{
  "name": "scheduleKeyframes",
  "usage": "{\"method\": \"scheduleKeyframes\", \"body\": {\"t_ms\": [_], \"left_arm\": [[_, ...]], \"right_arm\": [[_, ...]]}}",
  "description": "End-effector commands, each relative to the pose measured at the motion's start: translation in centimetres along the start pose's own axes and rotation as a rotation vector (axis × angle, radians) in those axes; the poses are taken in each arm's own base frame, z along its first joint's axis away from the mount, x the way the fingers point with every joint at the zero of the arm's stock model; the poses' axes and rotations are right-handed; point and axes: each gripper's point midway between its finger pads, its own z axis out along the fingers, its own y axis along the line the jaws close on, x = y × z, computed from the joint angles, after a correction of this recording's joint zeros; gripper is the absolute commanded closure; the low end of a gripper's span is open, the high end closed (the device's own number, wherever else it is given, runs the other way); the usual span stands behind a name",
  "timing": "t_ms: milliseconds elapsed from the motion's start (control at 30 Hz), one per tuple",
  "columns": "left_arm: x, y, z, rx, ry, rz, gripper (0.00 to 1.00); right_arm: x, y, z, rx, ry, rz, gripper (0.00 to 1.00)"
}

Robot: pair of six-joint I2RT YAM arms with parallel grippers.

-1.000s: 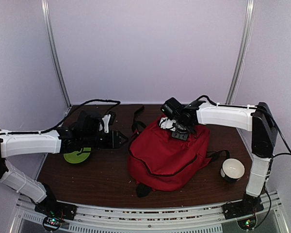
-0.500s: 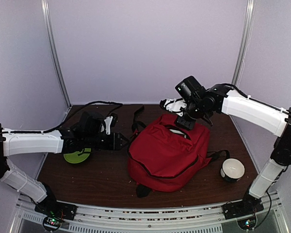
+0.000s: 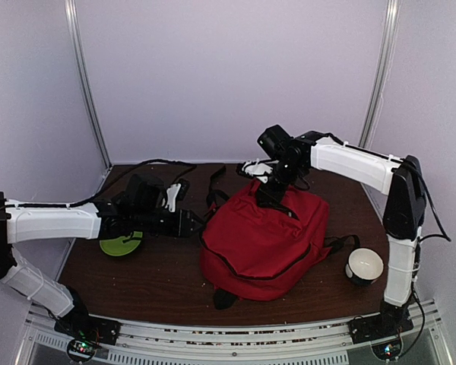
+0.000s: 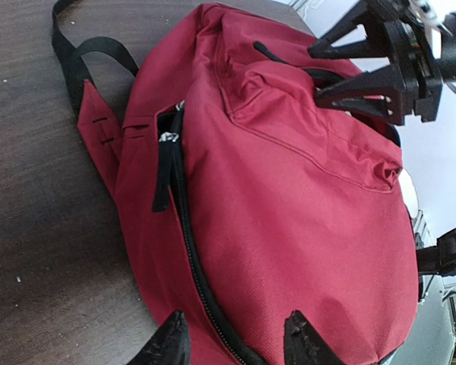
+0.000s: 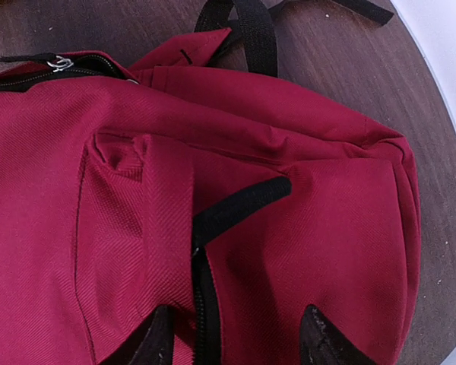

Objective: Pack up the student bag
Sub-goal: Move the student bag to the center of the board.

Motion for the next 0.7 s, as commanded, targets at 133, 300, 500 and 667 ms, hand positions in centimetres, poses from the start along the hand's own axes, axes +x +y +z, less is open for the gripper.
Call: {"method": "scheduleKeyframes", "body": {"t_ms": [133, 300, 500, 667], "left_arm": [[1.4, -1.7, 2.4, 0.132, 0.108, 0.013, 0.55], [2.2, -2.6, 3.0, 0.168, 0.141, 0.037, 0.55], [4.0, -4.1, 3.6, 0.212, 0.194, 0.077, 0.56], [6.0, -5.4, 3.8, 0.232, 0.234, 0.104, 0.6]], "right_arm": [[-0.4, 1.6, 0.1, -0.147, -0.013, 0.008, 0.46], [0.1, 5.0, -0.3, -0.347, -0.009, -0.024, 0.56], [0.9, 5.6, 0.1, -0.37, 0.008, -0.029, 0.68], [1.3, 6.8, -0.7, -0.397, -0.008, -0.037, 0.9]]}}
